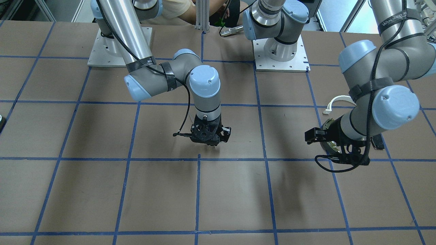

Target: Place bearing gear from tray to pile

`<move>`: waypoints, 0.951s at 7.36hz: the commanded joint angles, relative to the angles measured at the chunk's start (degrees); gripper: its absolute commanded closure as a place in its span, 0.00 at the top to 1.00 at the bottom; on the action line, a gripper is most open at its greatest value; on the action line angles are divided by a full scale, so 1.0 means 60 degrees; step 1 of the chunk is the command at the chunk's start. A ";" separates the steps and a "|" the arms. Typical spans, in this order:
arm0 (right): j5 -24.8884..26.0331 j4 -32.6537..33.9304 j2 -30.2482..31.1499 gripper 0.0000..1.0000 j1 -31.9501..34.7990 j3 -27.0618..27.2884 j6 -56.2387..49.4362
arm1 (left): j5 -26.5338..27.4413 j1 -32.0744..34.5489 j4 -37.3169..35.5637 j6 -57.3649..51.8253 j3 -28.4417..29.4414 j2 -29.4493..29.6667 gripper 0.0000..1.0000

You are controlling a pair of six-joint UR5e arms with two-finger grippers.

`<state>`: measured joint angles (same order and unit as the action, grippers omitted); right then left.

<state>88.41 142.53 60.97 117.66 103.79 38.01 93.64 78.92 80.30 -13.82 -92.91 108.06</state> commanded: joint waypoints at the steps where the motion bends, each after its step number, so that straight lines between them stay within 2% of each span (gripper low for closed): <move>1: 0.0132 0.0064 -0.0012 1.00 -0.0082 -0.0100 -0.0092 | -0.0139 0.0876 -0.0052 0.1377 0.0031 0.0037 1.00; 2: 0.0162 -0.0067 0.0381 1.00 -0.0431 -0.0100 -0.0718 | -0.0153 0.1039 -0.0068 0.1453 0.0031 0.0124 1.00; 3: 0.0148 -0.0837 0.0863 1.00 -0.1073 -0.0144 -0.1478 | -0.0487 0.1272 -0.0111 0.1570 0.0016 0.0125 1.00; 4: 0.0046 -0.1773 0.1579 1.00 -0.1877 -0.0144 -0.2748 | -0.0693 0.1753 -0.0141 0.2456 -0.0042 0.0226 1.00; 5: 0.0001 -0.2435 0.2064 1.00 -0.2726 -0.0202 -0.3616 | -0.0695 0.2338 -0.0706 0.3408 -0.0159 0.0372 1.00; 7: 0.0016 -0.3592 0.2842 1.00 -0.4032 -0.0362 -0.5595 | -0.0710 0.3714 -0.3496 0.5003 -0.1223 0.0898 1.00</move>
<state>88.54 125.62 75.04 98.52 102.39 11.25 89.49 96.13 68.87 9.41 -96.47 111.51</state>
